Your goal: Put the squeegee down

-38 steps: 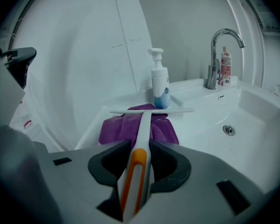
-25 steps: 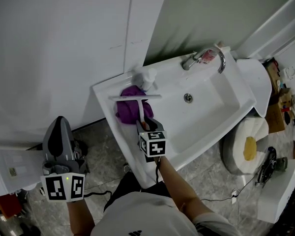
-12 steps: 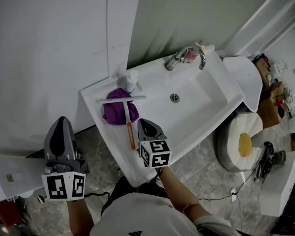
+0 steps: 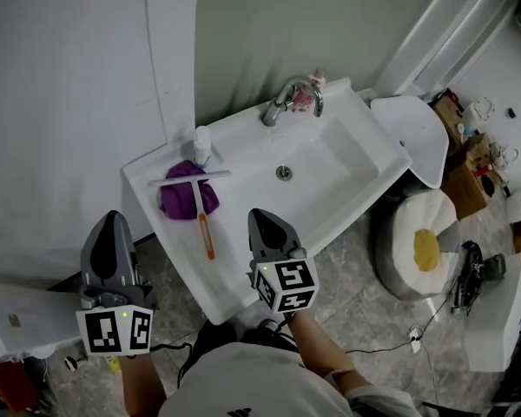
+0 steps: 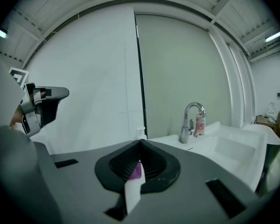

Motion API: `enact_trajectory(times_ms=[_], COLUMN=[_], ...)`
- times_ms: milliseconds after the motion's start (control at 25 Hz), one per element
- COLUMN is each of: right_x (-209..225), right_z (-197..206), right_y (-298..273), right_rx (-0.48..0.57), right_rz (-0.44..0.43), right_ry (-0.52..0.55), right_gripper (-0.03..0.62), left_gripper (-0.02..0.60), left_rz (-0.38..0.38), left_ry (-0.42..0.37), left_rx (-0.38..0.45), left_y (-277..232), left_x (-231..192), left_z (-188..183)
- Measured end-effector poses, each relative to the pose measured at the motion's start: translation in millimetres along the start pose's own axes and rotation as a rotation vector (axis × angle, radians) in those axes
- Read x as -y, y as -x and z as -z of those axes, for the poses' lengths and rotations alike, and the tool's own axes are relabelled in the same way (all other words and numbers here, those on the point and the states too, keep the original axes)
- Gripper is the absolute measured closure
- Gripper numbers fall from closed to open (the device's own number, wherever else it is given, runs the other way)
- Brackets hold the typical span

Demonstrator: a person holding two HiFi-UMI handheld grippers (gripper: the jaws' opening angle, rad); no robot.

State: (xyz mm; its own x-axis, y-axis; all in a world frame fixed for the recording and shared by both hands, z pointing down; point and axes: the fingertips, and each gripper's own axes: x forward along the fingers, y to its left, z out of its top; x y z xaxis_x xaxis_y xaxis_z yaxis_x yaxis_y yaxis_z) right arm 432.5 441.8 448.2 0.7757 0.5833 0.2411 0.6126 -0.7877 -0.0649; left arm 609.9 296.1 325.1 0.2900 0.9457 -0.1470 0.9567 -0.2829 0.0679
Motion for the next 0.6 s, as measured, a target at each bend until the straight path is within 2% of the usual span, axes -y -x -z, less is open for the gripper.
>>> enact_trajectory(times_ms=[600], right_x=[43], right_z=[-78], right_y=[107], right_rx=[0.196], right_rz=[0.062], right_ry=[0.062], right_gripper=[0.592], left_gripper=[0.574], left_rz=[0.056], left_ry=[-0.005], left_rx=[0.047], left_y=[18], left_x=[79], left_z=[-23])
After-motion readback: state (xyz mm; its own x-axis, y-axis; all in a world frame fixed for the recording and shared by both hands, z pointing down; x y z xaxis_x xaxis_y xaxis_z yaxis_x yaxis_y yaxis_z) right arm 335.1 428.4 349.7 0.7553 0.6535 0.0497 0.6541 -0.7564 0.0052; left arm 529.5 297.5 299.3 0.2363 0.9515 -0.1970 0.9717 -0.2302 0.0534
